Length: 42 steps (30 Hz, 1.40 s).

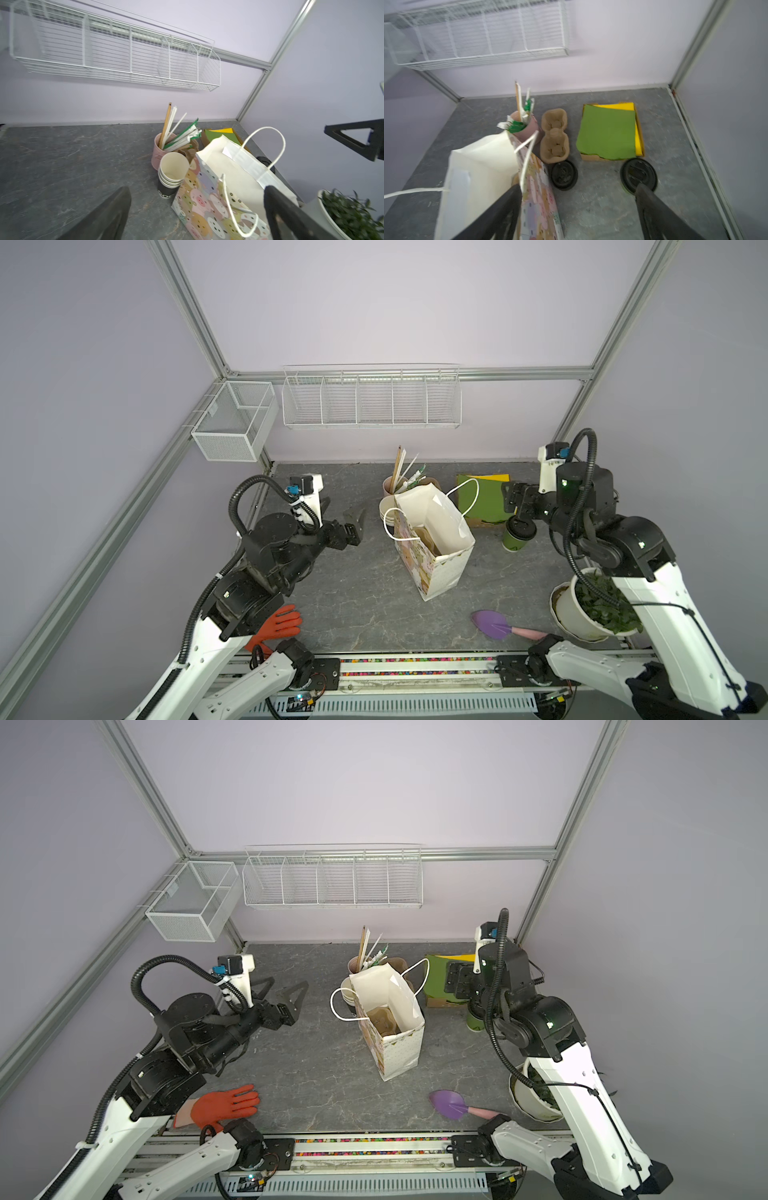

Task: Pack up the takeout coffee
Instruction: 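Lower the open right gripper over the green coffee cup's black lid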

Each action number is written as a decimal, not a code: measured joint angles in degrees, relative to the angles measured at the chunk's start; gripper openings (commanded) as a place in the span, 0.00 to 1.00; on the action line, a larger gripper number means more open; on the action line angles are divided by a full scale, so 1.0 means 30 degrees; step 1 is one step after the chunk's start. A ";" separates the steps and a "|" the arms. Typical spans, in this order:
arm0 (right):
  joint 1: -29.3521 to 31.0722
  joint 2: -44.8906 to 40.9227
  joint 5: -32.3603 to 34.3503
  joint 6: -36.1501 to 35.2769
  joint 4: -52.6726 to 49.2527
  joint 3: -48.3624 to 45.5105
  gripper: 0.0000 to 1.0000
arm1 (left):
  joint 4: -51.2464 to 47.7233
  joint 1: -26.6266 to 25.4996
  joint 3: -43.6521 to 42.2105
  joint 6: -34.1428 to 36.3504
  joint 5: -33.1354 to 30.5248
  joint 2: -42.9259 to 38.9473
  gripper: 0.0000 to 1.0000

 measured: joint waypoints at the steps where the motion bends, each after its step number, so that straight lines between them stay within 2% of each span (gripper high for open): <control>1: -0.0670 0.0182 -0.0080 0.0219 -0.0474 0.0000 0.88 | 0.0022 0.0000 -0.0452 0.0044 -0.0597 -0.0226 0.99; 5: -0.3876 0.1617 -0.1698 0.1020 -0.2186 -0.0066 0.88 | -0.0007 0.0000 -0.1902 0.0117 -0.2521 -0.0270 0.99; 9: -0.6477 0.3636 -0.3388 0.1588 -0.3490 -0.0153 0.88 | -0.0066 0.0000 -0.2353 0.0117 -0.3402 0.0175 0.99; 15: -0.8138 0.6193 -0.4663 0.2229 -0.4619 -0.0160 0.89 | -0.0044 0.0000 -0.2412 0.0124 -0.3730 0.0197 0.99; 28: -0.8823 1.1672 -0.4845 0.2929 -0.5646 0.1690 0.89 | -0.0058 0.0000 -0.2419 0.0277 -0.3956 0.0124 0.99; 36: -0.8947 1.3136 -0.4998 0.2841 -0.5712 0.1989 0.98 | -0.0066 0.0000 -0.2448 0.0401 -0.3963 0.0124 0.99; 42: -0.8961 1.3245 -0.5166 0.2630 -0.5632 0.1982 0.87 | -0.0066 0.0000 -0.2448 0.0495 -0.3963 0.0138 0.99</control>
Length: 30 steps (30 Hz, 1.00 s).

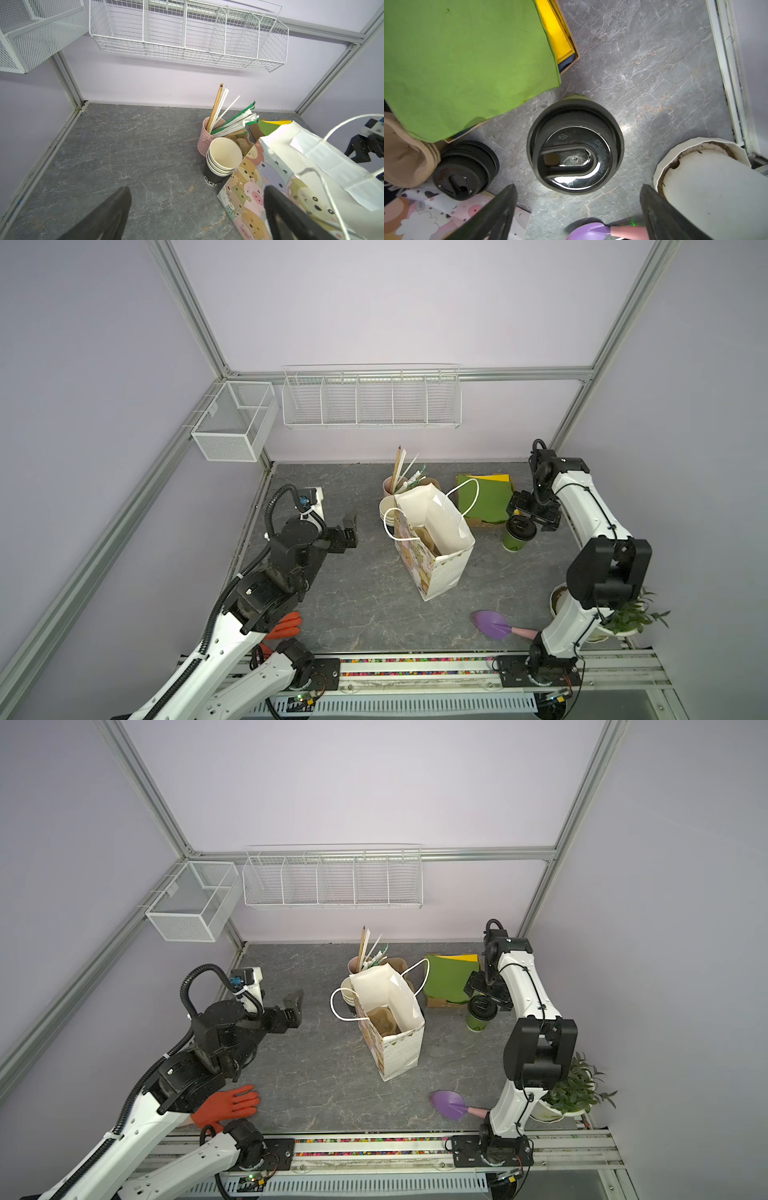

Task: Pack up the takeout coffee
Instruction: 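Lower the open right gripper over the green coffee cup's black lid, then close the right gripper on the green coffee cup below its lid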

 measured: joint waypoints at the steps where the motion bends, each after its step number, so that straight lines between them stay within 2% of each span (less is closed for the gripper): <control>1: 0.0000 0.0015 -0.0080 -0.0022 0.0066 -0.0029 0.84 | 0.0000 0.0000 0.0000 0.0029 0.0000 0.0007 0.99; 21: 0.0000 0.0066 -0.0685 -0.0087 0.2033 -0.1953 0.83 | -0.0007 0.0000 0.0000 0.0117 0.0000 0.0226 1.00; 30: 0.0000 0.0066 -0.0670 -0.0102 0.2237 -0.2091 0.78 | -0.0073 0.0000 0.0000 0.0124 0.0000 0.0350 1.00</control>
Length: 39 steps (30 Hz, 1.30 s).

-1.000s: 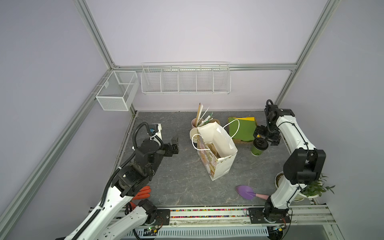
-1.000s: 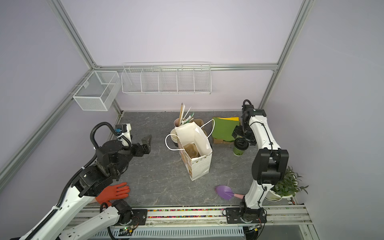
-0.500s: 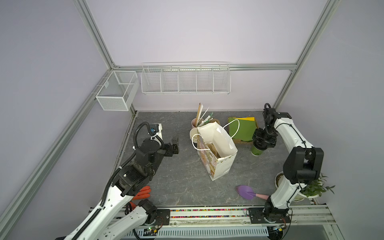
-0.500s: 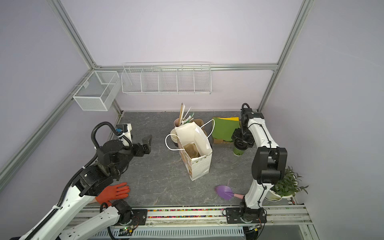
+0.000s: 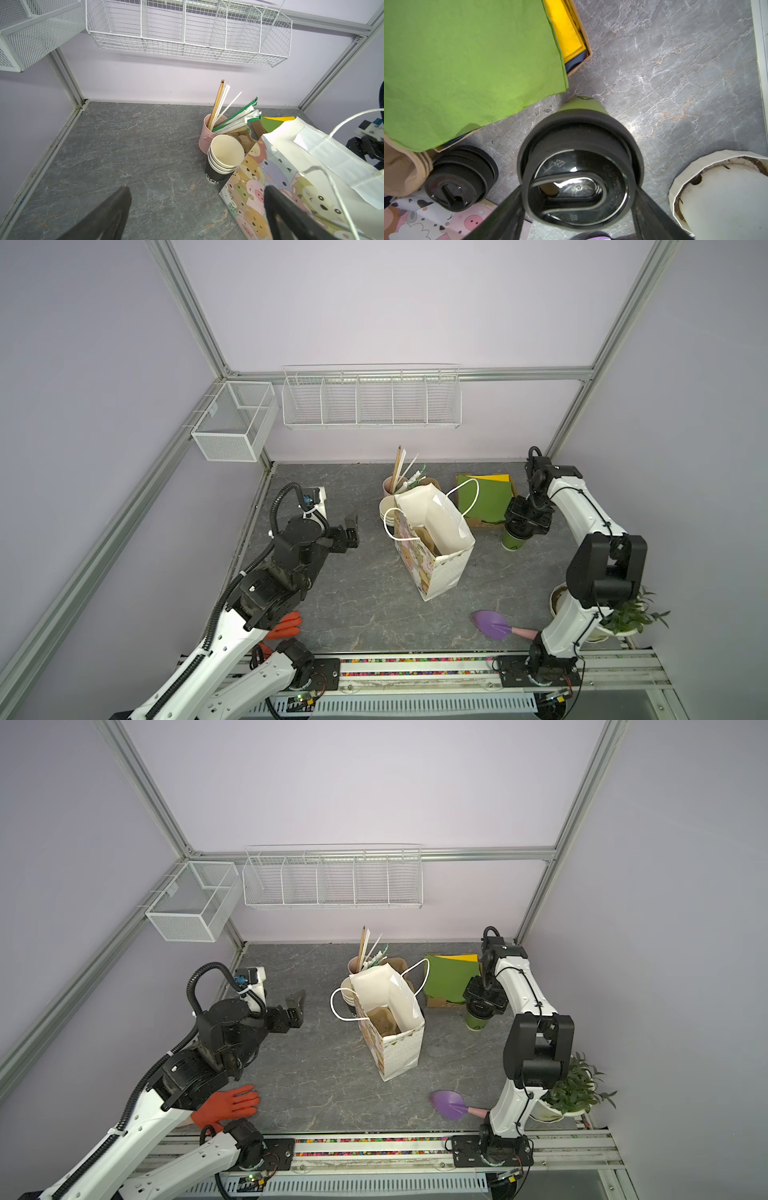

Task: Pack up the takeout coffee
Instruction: 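Close the right gripper on the green coffee cup below its lid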

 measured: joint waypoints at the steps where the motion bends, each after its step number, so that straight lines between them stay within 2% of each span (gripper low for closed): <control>1: 0.0000 0.0000 0.0000 0.0007 0.0036 -0.0036 0.78 | 0.0000 0.0000 0.0000 0.0000 0.0000 0.0022 1.00; 13: -0.0066 -0.0430 -0.0022 0.0015 0.0262 -0.0539 0.76 | -0.0022 0.0000 0.0000 0.0000 0.0000 0.0211 1.00; 24: 0.0481 -0.3337 -0.0342 -0.0051 0.0175 -0.2186 0.76 | -0.0022 0.0000 0.0000 0.0015 0.0000 0.0211 1.00; 34: 0.3898 -0.7235 -0.1086 -0.0335 -0.0204 -0.5712 0.76 | -0.0036 0.0000 0.0000 0.0029 0.0000 0.0204 1.00; 39: 0.5880 -0.8123 -0.0903 -0.0488 -0.1020 -0.6040 0.76 | -0.0051 0.0000 0.0000 0.0066 0.0007 0.0211 1.00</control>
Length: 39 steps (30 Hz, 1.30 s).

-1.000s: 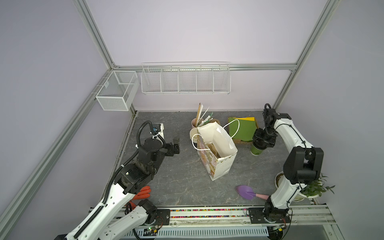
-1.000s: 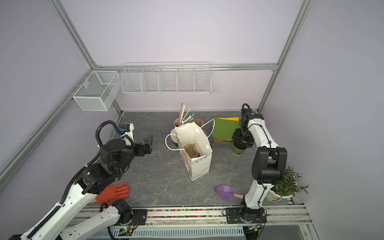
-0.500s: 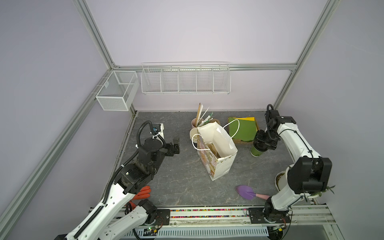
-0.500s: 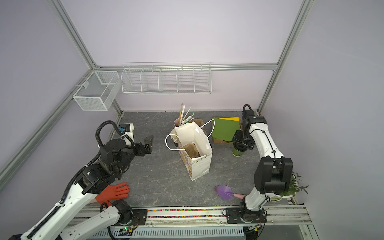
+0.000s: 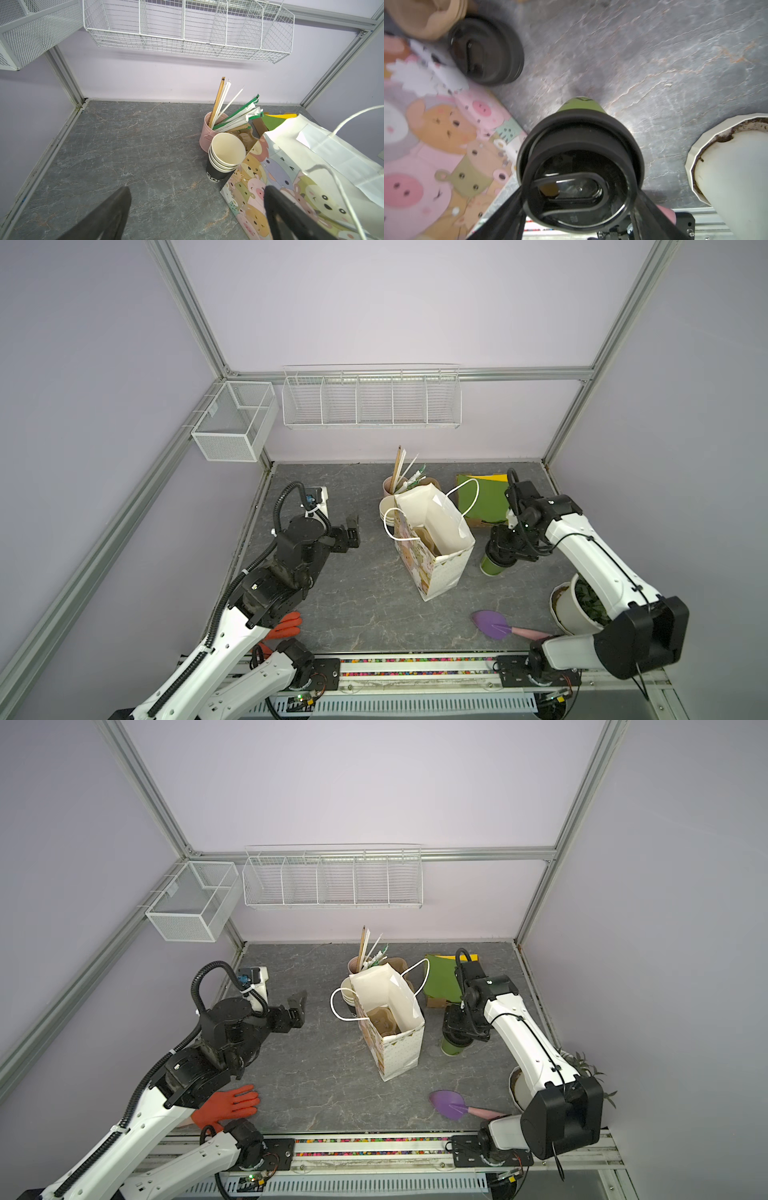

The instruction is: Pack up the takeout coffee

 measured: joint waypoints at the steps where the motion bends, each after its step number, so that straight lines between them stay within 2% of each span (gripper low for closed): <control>1: 0.0255 -0.0066 0.0044 -0.0073 -0.0168 0.0000 0.76 | -0.0007 0.0000 0.0000 0.0000 0.0007 0.0000 1.00; 20: 0.0415 -0.0022 0.0255 -0.1501 -0.0532 -0.1384 0.79 | -0.0022 0.0000 0.0000 0.0073 -0.0007 0.0211 0.99; 29: 0.0415 -0.0022 0.0342 -0.1719 -0.0576 -0.1428 0.88 | -0.0022 0.0000 0.0000 0.0073 0.0000 0.0211 0.99; 30: 0.0415 -0.0029 0.0386 -0.1712 -0.0641 -0.1421 0.90 | -0.0029 0.0000 0.0000 0.0073 -0.0007 0.0211 0.99; 31: 0.0415 -0.0044 0.0408 -0.1683 -0.0729 -0.1406 0.96 | -0.0029 0.0000 0.0000 0.0073 -0.0007 0.0211 0.99; 32: 0.0415 -0.0058 0.0415 -0.1647 -0.0889 -0.1326 0.89 | -0.0022 0.0000 0.0000 0.0073 -0.0007 0.0211 0.99; 39: 0.0415 -0.0707 0.0379 -0.1494 -0.1676 -0.0342 0.88 | -0.0029 0.0000 0.0000 0.0073 -0.0073 0.0211 0.99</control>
